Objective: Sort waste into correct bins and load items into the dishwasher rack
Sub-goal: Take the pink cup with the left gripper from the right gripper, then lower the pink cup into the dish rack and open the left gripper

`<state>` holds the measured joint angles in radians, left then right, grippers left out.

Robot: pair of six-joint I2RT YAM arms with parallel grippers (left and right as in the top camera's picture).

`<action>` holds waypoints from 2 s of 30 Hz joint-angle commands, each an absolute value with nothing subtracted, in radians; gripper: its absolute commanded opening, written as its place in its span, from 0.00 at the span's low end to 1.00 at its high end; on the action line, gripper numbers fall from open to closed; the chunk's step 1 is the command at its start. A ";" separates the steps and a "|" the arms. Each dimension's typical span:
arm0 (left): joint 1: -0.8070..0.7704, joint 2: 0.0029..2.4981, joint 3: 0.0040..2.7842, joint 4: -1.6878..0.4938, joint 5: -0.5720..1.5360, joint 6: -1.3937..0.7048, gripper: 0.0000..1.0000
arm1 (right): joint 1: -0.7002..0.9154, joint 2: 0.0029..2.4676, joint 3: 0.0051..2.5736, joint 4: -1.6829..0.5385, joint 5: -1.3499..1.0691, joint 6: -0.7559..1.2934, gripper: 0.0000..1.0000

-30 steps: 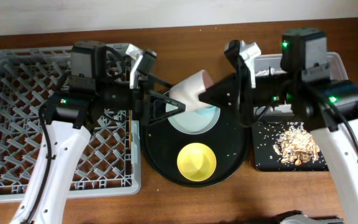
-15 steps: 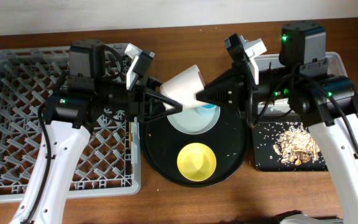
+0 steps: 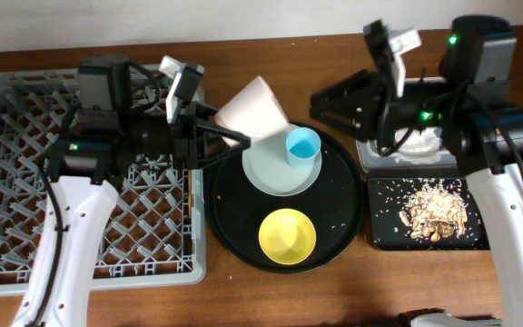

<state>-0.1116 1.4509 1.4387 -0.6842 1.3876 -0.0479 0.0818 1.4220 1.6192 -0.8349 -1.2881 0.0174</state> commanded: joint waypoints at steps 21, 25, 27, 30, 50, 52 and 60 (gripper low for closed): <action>0.070 1.943 2.208 -1.600 0.154 -0.205 0.22 | 0.085 1.587 1.620 -1.264 -0.563 -0.026 0.99; 0.047 2.057 2.236 -1.567 0.217 -0.204 0.22 | 0.084 1.613 1.620 -1.264 -0.563 -0.026 0.99; 0.023 2.102 2.236 -1.553 0.218 -0.205 0.22 | 0.084 1.613 1.620 -1.264 -0.563 -0.026 0.99; -0.011 2.139 2.235 -1.539 0.221 -0.204 0.22 | 0.084 1.613 1.620 -1.264 -0.563 -0.026 0.99; -0.043 2.209 2.222 -1.561 0.114 -0.205 0.42 | 0.084 1.613 1.620 -1.264 -0.563 -0.026 0.99; -0.043 2.209 2.222 -1.561 0.114 -0.205 0.61 | 0.084 1.613 1.620 -1.264 -0.563 -0.026 0.99; -0.043 2.209 2.222 -1.560 0.115 -0.205 0.86 | 0.084 1.613 1.620 -1.264 -0.563 -0.026 0.99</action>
